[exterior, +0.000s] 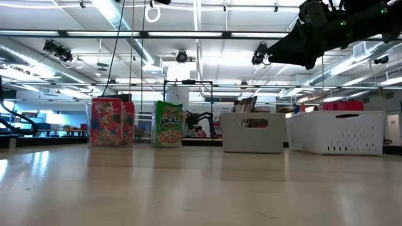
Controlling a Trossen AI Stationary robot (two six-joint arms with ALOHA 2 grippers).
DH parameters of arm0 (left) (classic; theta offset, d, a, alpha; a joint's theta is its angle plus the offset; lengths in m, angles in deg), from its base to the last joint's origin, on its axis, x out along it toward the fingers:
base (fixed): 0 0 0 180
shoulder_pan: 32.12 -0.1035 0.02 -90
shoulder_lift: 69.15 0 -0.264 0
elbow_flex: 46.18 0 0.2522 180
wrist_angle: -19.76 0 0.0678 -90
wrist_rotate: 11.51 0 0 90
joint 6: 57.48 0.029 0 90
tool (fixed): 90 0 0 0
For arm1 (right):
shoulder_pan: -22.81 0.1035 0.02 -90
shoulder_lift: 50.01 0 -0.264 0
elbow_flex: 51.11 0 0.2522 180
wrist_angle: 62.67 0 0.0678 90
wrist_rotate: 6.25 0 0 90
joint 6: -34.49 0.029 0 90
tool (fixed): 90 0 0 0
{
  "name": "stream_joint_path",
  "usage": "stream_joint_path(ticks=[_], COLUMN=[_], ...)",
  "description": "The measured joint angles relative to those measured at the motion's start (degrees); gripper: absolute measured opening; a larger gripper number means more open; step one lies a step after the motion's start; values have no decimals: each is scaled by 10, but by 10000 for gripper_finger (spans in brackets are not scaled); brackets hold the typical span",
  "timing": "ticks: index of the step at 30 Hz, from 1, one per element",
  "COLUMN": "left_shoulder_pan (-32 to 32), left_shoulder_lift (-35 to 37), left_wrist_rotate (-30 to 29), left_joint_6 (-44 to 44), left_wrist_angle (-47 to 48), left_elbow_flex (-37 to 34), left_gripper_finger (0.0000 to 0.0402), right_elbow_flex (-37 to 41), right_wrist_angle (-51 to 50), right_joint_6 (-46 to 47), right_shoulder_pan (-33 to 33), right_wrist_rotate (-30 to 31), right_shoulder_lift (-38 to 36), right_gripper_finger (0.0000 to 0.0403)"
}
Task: Pick & Place Kitchen Items
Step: Return to Home Position
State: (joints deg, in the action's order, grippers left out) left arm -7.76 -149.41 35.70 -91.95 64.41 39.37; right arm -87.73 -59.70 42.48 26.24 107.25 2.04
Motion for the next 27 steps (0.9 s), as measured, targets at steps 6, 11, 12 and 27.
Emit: stream_joint_path(ticks=[6, 11, 12, 27], left_shoulder_pan=[26, 40, 42, 59], left_shoulder_lift=[42, 53, 53, 91], left_wrist_rotate=[-54, -90, -101, -143], left_joint_6=[-65, -164, -179, -272], left_wrist_angle=[94, 178, 195, 328], left_elbow_flex=[0, 0, 0, 0], left_gripper_finger=[190, 190, 190, 190], right_elbow_flex=[0, 0, 0, 0], right_wrist_angle=[-2, -6, -7, 24], right_joint_6=[0, -1, -4, -24], right_shoulder_pan=[0, 0, 0, 0], right_wrist_rotate=[-1, -2, -2, -14], right_shoulder_lift=[0, 0, 0, -52], right_gripper_finger=[185, 185, 185, 185])
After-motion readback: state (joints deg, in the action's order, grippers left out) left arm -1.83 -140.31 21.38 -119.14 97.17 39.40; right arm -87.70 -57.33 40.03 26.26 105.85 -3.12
